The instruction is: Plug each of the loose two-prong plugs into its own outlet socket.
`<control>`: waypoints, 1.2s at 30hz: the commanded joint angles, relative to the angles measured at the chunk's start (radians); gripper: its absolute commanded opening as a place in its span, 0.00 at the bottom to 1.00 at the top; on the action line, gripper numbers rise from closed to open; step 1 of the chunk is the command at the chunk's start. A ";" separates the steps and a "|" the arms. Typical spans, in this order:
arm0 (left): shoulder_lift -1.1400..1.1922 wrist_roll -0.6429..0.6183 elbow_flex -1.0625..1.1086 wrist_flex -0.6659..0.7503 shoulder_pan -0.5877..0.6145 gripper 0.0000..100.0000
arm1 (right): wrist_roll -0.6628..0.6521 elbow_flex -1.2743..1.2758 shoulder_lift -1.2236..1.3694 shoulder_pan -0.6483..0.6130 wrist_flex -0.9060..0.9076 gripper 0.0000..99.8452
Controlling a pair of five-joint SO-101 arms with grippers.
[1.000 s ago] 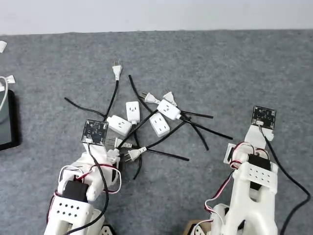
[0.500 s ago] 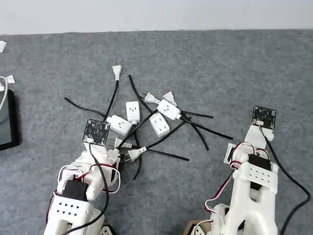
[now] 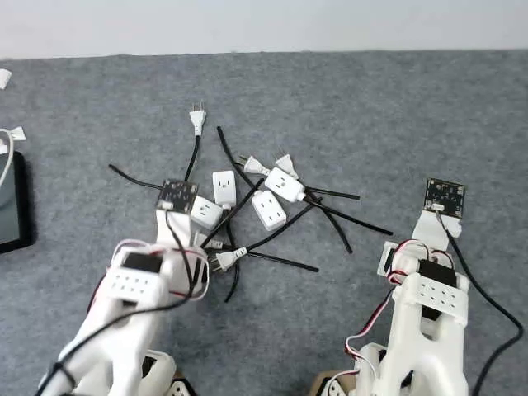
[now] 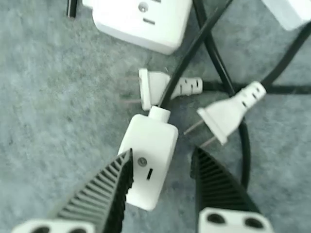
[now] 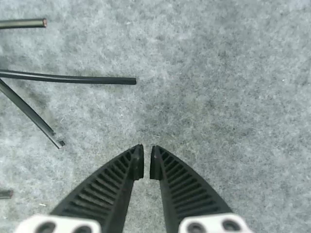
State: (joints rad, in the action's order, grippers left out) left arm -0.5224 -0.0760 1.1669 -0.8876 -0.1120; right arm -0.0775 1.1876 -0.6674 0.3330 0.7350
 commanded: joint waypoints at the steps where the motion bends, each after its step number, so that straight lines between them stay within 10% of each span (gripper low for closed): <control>1: 0.135 -0.008 -0.062 0.015 0.018 0.18 | -0.014 -0.011 0.005 -0.015 -0.016 0.04; 26: 0.166 0.107 -0.122 -0.035 0.046 0.08 | -0.055 -0.006 0.005 -0.015 -0.036 0.04; 36: 0.137 0.143 -0.182 -0.127 0.103 0.28 | -0.094 0.005 0.005 -0.053 -0.036 0.04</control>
State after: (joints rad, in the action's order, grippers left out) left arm -0.3537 0.0621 1.0395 -0.9966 -0.0322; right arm -0.1573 1.1968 -0.6644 0.2946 0.7165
